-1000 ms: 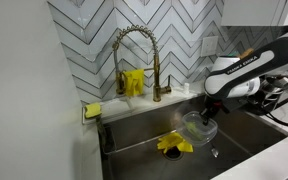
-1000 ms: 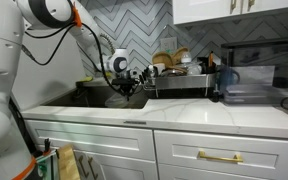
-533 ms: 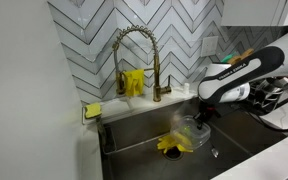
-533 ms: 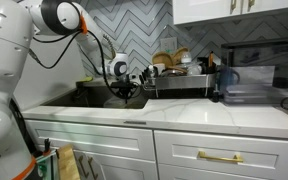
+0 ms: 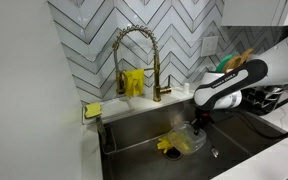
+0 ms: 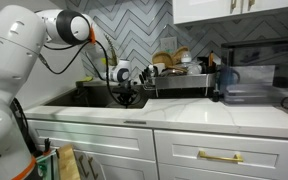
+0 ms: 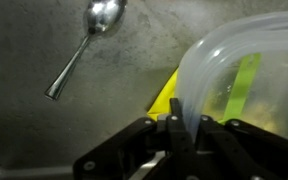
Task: Remove the lunchbox from the sink,put it on the counter, remove the lunchbox from the drying rack, put it on the counter, put the lunchbox on the left in the lunchbox on the right and then put them in the sink
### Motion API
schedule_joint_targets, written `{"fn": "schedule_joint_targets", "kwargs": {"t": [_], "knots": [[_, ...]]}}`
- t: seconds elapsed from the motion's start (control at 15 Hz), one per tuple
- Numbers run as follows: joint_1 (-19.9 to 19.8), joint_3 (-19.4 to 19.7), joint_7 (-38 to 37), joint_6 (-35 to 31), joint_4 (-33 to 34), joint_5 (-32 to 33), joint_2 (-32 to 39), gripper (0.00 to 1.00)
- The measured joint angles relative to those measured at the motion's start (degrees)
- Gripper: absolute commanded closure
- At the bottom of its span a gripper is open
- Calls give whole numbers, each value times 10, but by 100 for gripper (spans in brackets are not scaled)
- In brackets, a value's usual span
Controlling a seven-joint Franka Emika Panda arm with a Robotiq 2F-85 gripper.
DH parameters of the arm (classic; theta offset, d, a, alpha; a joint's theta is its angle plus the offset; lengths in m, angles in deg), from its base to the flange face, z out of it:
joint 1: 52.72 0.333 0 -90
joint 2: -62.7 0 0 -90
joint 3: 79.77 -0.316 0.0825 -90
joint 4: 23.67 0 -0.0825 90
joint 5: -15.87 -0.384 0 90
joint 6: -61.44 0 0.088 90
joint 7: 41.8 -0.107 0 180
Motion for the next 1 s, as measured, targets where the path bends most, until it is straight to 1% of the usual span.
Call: {"fn": "schedule_joint_targets", "kwargs": {"t": [0.07,0.13,0.47,0.67,0.8,1.0], "knots": [[1,0,-5,0,5,0,6,67],[1,0,-8,0,10,0,12,62],[4,-1,-26,1,27,0,17,22],[10,-2,-33,10,32,0,10,1],[13,-2,-37,15,33,0,5,0],[20,-2,-50,44,31,5,-14,0]]}}
